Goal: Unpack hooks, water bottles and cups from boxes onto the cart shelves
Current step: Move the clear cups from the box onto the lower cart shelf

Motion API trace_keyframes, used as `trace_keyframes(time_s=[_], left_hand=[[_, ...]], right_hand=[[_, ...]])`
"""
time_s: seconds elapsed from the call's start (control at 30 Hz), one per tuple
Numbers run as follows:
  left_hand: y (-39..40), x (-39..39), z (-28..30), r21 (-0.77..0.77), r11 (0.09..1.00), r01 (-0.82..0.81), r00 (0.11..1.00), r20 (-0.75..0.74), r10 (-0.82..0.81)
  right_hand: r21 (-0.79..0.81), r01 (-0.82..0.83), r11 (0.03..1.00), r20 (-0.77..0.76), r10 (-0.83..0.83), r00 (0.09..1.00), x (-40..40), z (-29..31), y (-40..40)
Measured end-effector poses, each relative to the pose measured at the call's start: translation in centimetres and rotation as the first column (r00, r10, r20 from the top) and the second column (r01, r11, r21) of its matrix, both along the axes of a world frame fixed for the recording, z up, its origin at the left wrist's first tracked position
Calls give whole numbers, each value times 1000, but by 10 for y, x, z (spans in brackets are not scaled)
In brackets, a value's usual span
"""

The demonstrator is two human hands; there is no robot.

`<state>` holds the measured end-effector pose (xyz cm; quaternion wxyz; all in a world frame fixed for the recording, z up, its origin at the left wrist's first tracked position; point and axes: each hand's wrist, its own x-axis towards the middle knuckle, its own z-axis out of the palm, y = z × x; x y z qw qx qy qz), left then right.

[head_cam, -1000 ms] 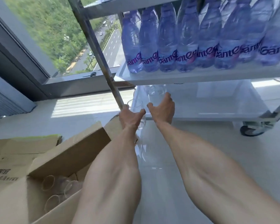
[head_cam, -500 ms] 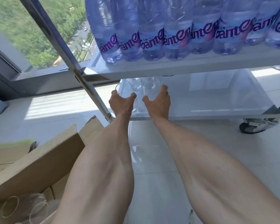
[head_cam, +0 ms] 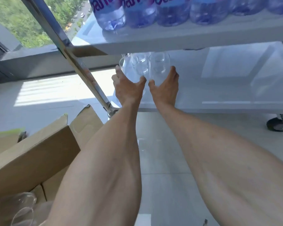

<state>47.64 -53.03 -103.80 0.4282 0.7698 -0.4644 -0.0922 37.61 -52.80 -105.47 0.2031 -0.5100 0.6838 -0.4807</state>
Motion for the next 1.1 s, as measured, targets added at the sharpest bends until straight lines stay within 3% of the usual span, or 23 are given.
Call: trace_keyframes(time_s=[0.1, 0.53, 0.93, 1.1], left_hand=[[11, 4, -28, 94, 995, 28, 999, 40, -32], [-23, 7, -42, -13, 998, 67, 990, -125, -68], [-37, 11, -45, 12, 994, 109, 984, -145, -106], [-30, 16, -42, 75, 988, 139, 986, -108, -130]], right_hand=[[17, 3, 1000, -53, -2, 999, 0, -7, -5], [88, 77, 993, -73, -70, 995, 7, -9, -30], [61, 62, 996, -51, -59, 997, 2, -17, -35], [152, 26, 988, -118, -8, 993, 1, -13, -33]])
